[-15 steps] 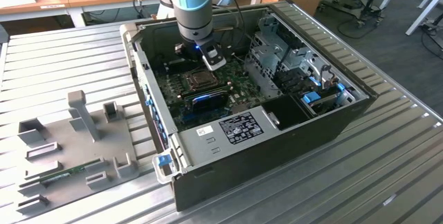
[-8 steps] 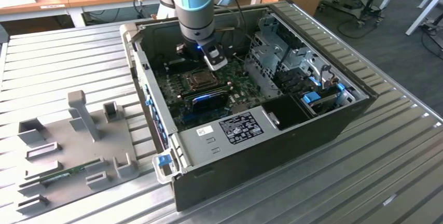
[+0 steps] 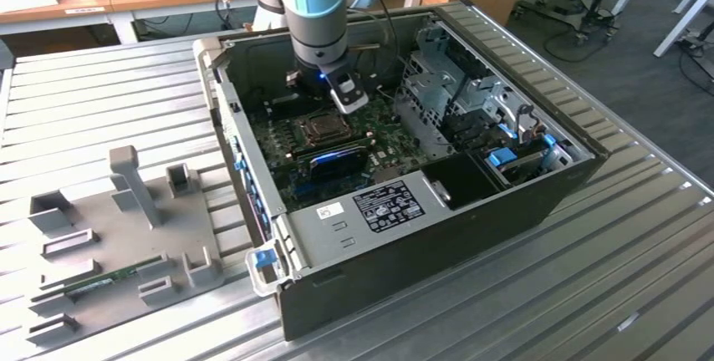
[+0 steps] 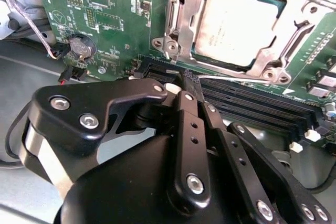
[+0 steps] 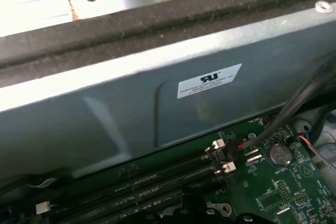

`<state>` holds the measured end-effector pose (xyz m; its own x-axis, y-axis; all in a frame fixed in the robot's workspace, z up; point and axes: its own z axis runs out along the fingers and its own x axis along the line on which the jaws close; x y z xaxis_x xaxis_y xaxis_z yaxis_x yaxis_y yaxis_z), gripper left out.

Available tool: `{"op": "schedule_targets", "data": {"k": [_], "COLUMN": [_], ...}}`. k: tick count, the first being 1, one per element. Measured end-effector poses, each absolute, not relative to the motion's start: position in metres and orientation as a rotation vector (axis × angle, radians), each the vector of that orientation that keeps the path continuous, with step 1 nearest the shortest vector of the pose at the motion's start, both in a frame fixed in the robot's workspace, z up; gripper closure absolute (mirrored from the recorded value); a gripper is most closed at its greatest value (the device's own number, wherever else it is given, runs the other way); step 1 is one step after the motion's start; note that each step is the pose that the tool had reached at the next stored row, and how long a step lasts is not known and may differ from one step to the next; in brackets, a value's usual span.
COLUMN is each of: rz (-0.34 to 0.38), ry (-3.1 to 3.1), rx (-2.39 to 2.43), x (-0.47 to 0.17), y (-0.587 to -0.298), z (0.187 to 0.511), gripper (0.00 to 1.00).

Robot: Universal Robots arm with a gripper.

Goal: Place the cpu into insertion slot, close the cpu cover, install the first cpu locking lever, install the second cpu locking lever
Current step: 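Install the first cpu locking lever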

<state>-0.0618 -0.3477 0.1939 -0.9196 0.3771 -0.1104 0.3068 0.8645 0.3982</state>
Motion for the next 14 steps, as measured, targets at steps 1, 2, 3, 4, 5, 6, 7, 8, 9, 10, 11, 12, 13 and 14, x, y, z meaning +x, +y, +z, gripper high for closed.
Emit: {"op": "schedule_targets", "data": {"k": [1,2,3,4,5,6,7,8,9,10,11,12,13,14], "rz": [0.564,0.563,0.563,0.562,0.562,0.562,0.561,0.560,0.559,0.559,0.558,0.558,0.558,0.558], "ry": [2.853,2.852,2.852,2.851,2.851,2.851,2.851,2.850,2.850,2.849,2.849,2.848,2.847,2.847], "rx": [0.530,0.532,0.533,0.534,0.535,0.536,0.537,0.539,0.540,0.542,0.544,0.547,0.549,0.550], "x": [-0.0617,-0.0617,-0.0616,-0.0615,-0.0614,-0.0614,-0.0614,-0.0614,-0.0614,-0.0614,-0.0614,-0.0614,-0.0614,-0.0614], "y": [-0.3468,-0.3459,-0.3451,-0.3444,-0.3443,-0.3443,-0.3442,-0.3442,-0.3440,-0.3437,-0.3432,-0.3427,-0.3422,-0.3417], "z": [0.1939,0.1939,0.1939,0.1939,0.1939,0.1938,0.1938,0.1938,0.1939,0.1939,0.1939,0.1939,0.1939,0.1939], "gripper": [0.90,0.90,0.90,0.90,0.90,0.90,0.90,0.90,0.90,0.90,0.90,0.90,0.90,0.90]}}
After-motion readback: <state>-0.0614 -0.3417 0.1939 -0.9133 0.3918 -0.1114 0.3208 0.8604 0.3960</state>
